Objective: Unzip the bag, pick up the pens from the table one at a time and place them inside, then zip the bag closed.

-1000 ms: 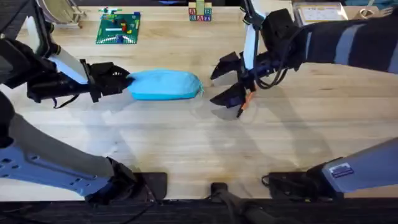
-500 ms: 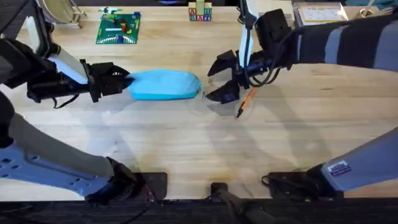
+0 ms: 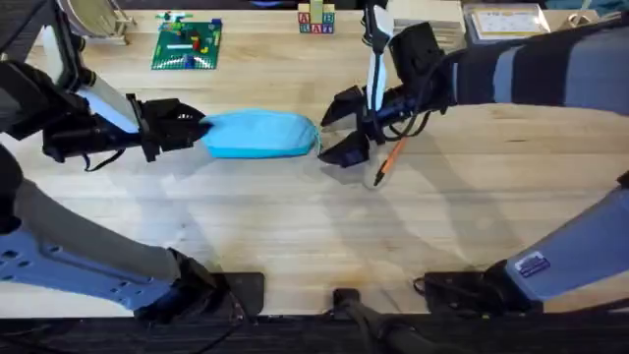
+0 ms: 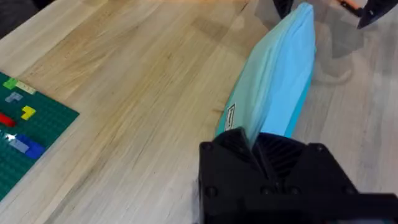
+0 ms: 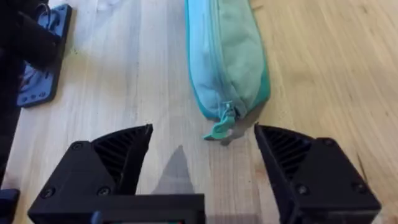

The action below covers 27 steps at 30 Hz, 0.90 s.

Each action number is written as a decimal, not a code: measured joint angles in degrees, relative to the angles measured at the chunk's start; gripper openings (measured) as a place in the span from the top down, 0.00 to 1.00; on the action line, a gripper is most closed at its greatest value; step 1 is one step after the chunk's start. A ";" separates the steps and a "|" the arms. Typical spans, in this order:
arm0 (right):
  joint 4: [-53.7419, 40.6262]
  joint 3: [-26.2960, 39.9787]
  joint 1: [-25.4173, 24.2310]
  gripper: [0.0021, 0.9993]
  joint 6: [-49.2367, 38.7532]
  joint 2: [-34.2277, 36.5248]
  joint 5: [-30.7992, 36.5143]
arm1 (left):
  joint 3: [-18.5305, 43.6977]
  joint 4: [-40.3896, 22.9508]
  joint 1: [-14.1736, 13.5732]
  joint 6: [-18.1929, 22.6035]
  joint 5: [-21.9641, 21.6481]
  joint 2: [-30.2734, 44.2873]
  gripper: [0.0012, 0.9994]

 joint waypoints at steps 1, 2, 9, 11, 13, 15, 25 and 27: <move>0.23 0.02 0.03 0.00 0.28 0.22 0.00 | 0.00 0.00 0.00 0.00 0.00 0.00 0.96; 0.35 0.02 0.07 0.00 0.57 0.40 0.00 | 0.00 0.00 0.00 0.00 -0.01 0.00 0.96; 0.82 0.04 0.66 0.00 1.47 0.50 0.00 | 0.00 0.00 0.00 0.00 0.00 0.00 0.96; 1.22 0.04 0.68 0.00 1.62 0.57 -0.02 | 0.00 0.00 0.00 0.00 0.00 0.00 0.96; 1.98 0.04 0.70 0.00 1.79 1.05 -0.02 | 0.00 0.00 0.00 0.00 -0.01 0.00 0.96; 2.53 0.07 0.70 0.00 2.42 1.76 0.02 | 0.00 0.00 0.00 0.00 0.00 0.00 0.96; 3.82 0.09 1.27 0.03 4.42 2.22 0.00 | 0.00 0.00 0.00 0.00 0.00 0.00 0.96; 3.84 0.09 1.67 0.03 4.42 2.22 0.00 | 0.00 0.00 0.00 0.00 0.00 0.00 0.96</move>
